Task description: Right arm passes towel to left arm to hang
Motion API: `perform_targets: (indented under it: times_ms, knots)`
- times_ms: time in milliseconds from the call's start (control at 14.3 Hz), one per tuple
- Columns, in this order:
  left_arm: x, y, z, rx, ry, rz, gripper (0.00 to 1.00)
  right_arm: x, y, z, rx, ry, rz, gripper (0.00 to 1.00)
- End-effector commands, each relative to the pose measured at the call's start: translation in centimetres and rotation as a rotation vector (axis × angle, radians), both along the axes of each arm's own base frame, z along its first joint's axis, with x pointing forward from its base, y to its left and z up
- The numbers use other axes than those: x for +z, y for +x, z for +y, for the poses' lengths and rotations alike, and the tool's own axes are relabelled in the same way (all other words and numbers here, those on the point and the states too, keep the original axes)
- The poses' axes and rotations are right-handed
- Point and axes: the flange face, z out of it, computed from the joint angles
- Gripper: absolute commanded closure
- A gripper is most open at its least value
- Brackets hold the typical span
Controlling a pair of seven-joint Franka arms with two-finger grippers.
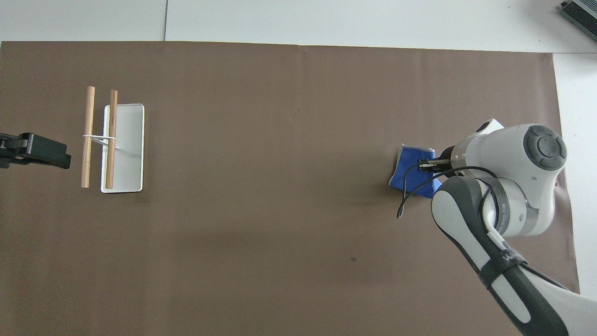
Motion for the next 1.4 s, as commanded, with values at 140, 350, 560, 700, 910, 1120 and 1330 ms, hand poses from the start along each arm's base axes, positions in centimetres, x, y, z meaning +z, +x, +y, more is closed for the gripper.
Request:
perform_targets:
  times_ms: [140,350,560,700,910,1120,1330]
  knots:
    - [0.2,-0.9,0.4,0.0,0.015,0.006,0.0,7.8,1.3,3.2,0.045,0.092,-0.039,1.0]
    - [0.3,-0.7,0.2,-0.001,0.014,-0.008,0.0,11.5,2.0,6.0,0.028,0.244,-0.043,1.0]
    - [0.3,-0.7,-0.4,-0.009,0.014,-0.011,0.0,12.8,1.9,9.2,-0.041,0.469,-0.019,1.0]
    - [-0.2,-0.4,-1.5,-0.026,0.001,-0.042,0.0,13.4,1.6,11.2,-0.108,0.613,0.019,1.0]
    - [-2.1,-1.1,-4.5,0.026,-0.101,-0.092,0.0,13.0,0.7,15.0,-0.173,0.731,0.09,1.0]
    - [-5.8,-2.5,-7.2,0.173,-0.231,-0.125,0.0,12.4,0.3,16.5,-0.233,0.854,0.156,1.0]
    - [-8.7,-3.5,-10.7,0.347,-0.323,-0.097,0.0,12.0,-0.4,18.4,-0.266,0.952,0.206,1.0]
